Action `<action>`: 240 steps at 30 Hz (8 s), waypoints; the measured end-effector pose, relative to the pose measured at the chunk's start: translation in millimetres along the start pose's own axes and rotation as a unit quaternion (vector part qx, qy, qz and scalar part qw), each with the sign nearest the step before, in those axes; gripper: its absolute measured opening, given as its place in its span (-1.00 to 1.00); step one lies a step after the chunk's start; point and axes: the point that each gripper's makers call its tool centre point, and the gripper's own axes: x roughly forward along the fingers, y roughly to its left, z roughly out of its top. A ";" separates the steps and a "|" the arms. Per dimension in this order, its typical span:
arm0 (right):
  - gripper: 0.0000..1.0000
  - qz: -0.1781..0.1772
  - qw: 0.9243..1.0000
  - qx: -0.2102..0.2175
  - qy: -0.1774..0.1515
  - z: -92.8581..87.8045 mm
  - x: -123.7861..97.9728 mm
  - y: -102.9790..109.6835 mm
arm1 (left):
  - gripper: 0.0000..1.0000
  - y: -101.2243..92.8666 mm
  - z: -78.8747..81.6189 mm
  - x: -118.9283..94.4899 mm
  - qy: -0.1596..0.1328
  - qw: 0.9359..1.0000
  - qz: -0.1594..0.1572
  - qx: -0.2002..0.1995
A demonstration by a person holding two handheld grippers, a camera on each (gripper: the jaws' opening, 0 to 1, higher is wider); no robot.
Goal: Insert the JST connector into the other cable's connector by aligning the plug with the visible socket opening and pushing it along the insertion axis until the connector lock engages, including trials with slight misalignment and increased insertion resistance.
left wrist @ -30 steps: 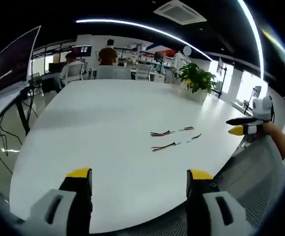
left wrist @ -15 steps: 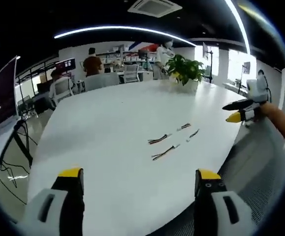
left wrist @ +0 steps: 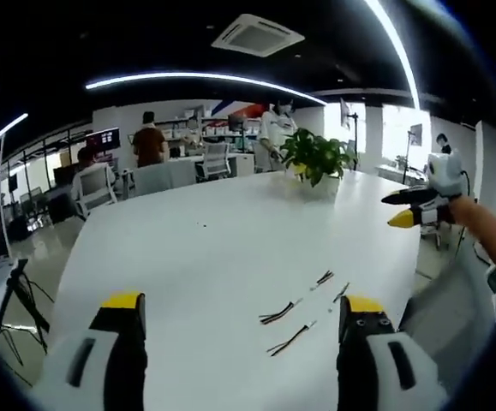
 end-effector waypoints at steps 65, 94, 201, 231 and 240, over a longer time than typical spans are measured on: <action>-0.64 0.360 0.911 -0.157 0.126 -105.8 137.9 99.5 | -0.10 -87.3 -98.8 149.7 0.048 0.962 -0.266 0.043; -0.85 0.364 0.908 -0.161 0.127 -115.5 138.2 104.2 | -0.97 -111.0 -113.1 151.0 0.057 0.948 -0.297 0.102; -1.00 0.552 0.790 -0.129 0.232 -119.2 118.9 145.1 | -1.00 -135.1 -121.7 128.8 0.087 0.880 -0.370 0.284; -0.74 0.486 0.824 -0.259 0.131 -104.7 135.8 148.9 | -1.00 -129.3 -122.7 132.1 0.089 0.892 -0.357 0.262; -0.86 0.483 0.823 -0.275 0.120 -107.5 144.8 148.7 | -1.00 -120.4 -122.5 134.3 0.092 0.901 -0.343 0.249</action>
